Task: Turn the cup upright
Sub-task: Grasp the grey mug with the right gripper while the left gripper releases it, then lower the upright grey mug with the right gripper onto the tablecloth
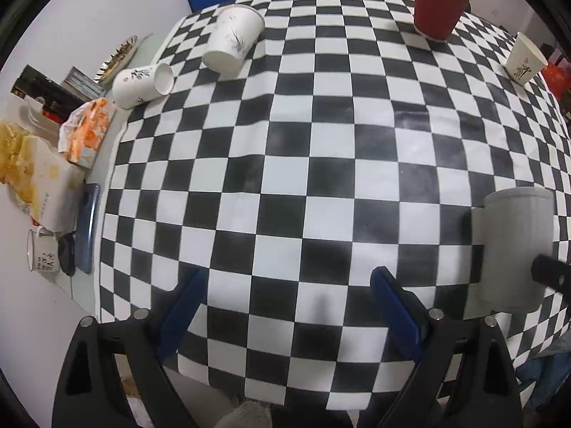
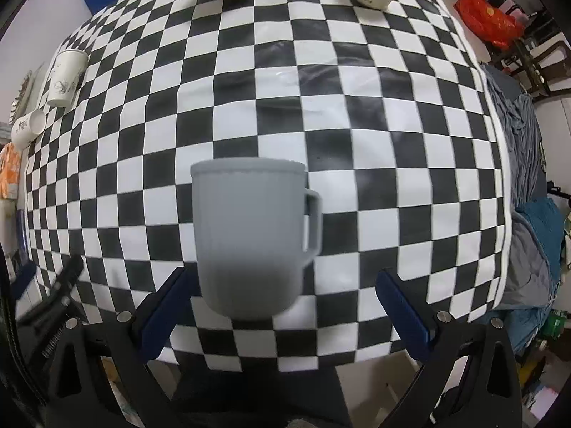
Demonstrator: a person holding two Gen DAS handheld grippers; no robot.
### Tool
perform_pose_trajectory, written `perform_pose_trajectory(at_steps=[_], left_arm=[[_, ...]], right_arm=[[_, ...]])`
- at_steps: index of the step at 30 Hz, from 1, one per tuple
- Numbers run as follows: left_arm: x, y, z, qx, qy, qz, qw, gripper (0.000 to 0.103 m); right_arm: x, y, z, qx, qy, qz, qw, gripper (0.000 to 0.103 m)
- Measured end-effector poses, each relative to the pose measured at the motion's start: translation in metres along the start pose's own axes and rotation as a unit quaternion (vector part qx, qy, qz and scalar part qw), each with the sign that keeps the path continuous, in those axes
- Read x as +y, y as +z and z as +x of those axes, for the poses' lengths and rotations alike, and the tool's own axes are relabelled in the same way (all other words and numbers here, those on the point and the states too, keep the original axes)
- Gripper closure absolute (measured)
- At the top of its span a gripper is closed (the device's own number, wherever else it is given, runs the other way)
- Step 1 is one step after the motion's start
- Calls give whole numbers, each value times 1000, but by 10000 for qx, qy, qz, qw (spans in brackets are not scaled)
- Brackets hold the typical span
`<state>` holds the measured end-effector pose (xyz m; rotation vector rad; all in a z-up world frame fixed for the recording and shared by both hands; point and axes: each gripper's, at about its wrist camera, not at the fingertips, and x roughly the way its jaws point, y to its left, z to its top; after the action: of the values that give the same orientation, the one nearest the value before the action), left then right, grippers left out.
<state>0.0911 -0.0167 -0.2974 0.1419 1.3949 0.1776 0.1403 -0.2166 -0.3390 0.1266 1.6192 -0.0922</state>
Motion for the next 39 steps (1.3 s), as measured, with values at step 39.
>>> perform_pose_trajectory(at_steps=[39], left_arm=[[-23,28,52,451,-453,251,9976,9]], right_arm=[[25,66,35,-61,211,120,9997,19]])
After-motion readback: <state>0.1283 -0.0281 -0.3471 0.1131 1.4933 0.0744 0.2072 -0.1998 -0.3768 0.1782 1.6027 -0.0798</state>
